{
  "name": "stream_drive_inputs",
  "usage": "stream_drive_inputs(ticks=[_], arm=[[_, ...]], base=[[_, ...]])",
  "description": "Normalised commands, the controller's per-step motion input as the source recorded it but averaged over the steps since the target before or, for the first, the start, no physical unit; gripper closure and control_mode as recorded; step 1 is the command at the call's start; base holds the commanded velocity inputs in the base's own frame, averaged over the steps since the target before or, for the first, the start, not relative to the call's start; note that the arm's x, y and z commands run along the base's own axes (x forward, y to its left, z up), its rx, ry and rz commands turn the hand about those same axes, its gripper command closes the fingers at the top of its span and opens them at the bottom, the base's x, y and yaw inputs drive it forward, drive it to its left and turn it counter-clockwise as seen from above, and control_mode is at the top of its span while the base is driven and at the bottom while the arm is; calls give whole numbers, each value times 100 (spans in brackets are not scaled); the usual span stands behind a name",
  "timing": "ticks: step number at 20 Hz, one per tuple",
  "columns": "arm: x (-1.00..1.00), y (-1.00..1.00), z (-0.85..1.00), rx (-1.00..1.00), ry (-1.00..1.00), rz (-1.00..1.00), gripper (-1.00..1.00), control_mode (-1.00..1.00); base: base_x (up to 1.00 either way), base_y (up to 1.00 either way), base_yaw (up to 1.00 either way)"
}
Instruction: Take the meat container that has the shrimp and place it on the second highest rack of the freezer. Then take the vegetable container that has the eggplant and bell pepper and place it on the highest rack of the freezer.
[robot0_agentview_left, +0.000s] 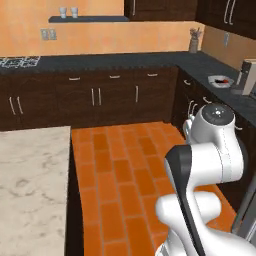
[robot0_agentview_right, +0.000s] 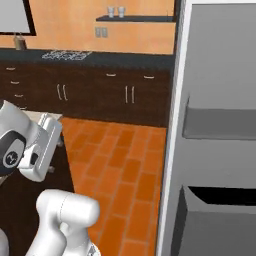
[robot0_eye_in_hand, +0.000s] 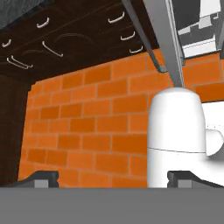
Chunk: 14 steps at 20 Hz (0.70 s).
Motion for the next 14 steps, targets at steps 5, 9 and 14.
stream_drive_inputs(ticks=[5,9,14], arm=[[0,0,0,0,0,0,-100,100],[0,0,0,0,0,0,-100,100],[0,0,0,0,0,0,-100,100]], base=[[100,74,-56],[100,44,-53],[100,-1,-42]])
